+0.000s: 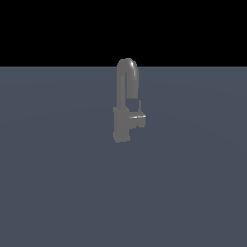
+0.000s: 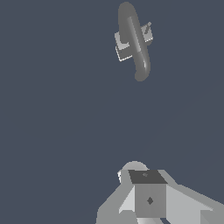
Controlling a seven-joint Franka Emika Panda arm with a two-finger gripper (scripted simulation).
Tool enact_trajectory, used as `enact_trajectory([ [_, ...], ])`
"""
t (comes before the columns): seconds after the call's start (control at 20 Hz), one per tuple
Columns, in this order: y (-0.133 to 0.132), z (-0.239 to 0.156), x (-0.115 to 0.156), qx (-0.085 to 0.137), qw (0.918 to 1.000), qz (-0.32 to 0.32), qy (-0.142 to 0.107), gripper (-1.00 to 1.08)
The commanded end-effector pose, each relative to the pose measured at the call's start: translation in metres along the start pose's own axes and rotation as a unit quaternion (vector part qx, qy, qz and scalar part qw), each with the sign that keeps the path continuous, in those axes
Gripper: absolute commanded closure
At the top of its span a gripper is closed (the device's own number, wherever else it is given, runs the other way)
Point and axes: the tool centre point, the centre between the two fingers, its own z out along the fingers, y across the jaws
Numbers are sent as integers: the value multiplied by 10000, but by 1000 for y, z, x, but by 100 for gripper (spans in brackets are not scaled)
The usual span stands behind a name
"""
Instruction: Turn on the faucet by rotating a designated handle.
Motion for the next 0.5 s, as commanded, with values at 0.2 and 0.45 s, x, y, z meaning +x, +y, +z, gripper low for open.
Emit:
enact_trajectory([
  [0.2,0,3,38,361,9977,359,-443,108],
  [0.45,1,7,68,644,9928,636,-789,108],
])
